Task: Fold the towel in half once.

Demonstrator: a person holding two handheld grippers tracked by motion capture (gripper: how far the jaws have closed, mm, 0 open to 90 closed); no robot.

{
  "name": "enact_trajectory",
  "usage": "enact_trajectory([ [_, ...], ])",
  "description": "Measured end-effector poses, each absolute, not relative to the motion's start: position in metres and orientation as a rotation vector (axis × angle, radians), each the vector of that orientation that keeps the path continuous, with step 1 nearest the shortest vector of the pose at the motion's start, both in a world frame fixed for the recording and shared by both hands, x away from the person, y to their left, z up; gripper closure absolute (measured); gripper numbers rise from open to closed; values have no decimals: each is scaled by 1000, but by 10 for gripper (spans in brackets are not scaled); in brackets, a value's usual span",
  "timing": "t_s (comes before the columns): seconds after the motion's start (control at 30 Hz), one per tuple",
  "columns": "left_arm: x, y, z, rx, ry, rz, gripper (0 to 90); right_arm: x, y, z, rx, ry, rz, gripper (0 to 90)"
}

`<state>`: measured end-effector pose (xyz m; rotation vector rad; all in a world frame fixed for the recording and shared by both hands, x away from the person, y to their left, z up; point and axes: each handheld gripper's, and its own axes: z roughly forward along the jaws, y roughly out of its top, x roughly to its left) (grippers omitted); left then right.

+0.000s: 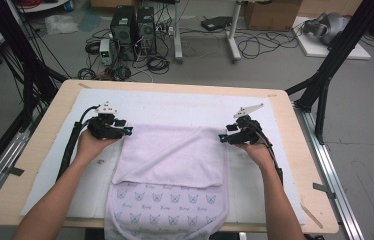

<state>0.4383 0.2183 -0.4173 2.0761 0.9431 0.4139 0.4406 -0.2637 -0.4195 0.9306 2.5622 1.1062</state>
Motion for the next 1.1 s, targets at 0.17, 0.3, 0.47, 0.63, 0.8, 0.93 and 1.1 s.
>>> enact_trajectory([
  [0.17, 458, 213, -434, 2122, 1006, 356, 421, 452, -261, -437, 961, 2575, 1090, 407],
  [0.3, 458, 207, -437, 2148, 954, 352, 806, 457, -261, -439, 945, 2619, 1171, 834],
  [0.47, 466, 208, -415, 2106, 975, 443, 870, 468, -253, -415, 906, 2558, 1100, 864],
  [0.63, 482, 216, -353, 2001, 974, 602, 871, 488, -252, -354, 886, 2449, 1091, 865],
  [0.8, 496, 219, -303, 1940, 958, 688, 819, 503, -251, -299, 847, 2347, 1125, 826],
  [0.93, 496, 231, -317, 1958, 1018, 670, 599, 512, -256, -318, 971, 2349, 1163, 570],
  [1.1, 478, 241, -354, 2011, 981, 593, 579, 498, -257, -359, 998, 2439, 1135, 499],
])
